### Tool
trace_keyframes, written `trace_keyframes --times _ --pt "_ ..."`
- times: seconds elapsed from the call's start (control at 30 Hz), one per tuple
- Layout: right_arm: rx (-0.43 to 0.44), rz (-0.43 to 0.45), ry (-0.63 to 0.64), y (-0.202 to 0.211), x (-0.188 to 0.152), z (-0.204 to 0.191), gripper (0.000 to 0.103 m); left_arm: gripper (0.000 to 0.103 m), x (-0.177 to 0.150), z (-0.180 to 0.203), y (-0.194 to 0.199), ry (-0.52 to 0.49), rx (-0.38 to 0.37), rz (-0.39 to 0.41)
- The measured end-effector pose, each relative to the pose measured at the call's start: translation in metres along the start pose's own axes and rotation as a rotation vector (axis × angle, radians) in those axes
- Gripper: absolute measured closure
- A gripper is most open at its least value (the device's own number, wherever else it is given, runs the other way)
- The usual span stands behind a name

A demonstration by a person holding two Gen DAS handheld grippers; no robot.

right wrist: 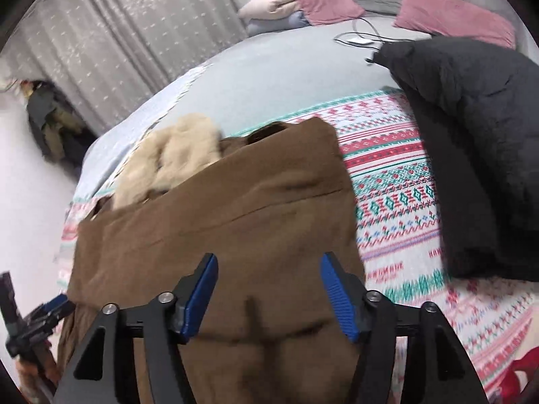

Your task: Fold large clothes

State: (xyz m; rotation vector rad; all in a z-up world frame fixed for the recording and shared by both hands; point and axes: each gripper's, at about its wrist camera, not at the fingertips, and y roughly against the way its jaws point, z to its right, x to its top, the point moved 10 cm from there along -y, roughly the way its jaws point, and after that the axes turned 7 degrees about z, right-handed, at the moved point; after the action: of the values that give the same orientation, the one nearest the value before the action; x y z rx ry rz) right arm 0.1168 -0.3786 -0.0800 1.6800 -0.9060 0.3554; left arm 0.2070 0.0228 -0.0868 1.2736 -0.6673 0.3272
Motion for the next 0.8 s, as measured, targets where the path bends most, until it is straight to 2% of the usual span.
trace_keyframes --times 0.17,0.33,0.67,0.8 --pt "0.023 -0.072 0.095 0.026 -0.027 -0.017 0.03 0.017 -0.032 -0.009 0.028 0.009 -0.029 -0.073" --pt "0.067 -0.174 0.151 0.047 -0.066 -0.017 0.028 0.016 -0.064 -0.02 0.052 -0.022 -0.035 -0.134" --pt "0.11 -0.309 0.097 0.087 -0.121 0.021 0.028 0.016 -0.125 -0.055 0.098 -0.079 -0.007 -0.206" --pt "0.08 -0.364 0.116 0.101 -0.14 0.031 0.028 0.016 -0.146 -0.072 0.11 -0.093 0.023 -0.24"
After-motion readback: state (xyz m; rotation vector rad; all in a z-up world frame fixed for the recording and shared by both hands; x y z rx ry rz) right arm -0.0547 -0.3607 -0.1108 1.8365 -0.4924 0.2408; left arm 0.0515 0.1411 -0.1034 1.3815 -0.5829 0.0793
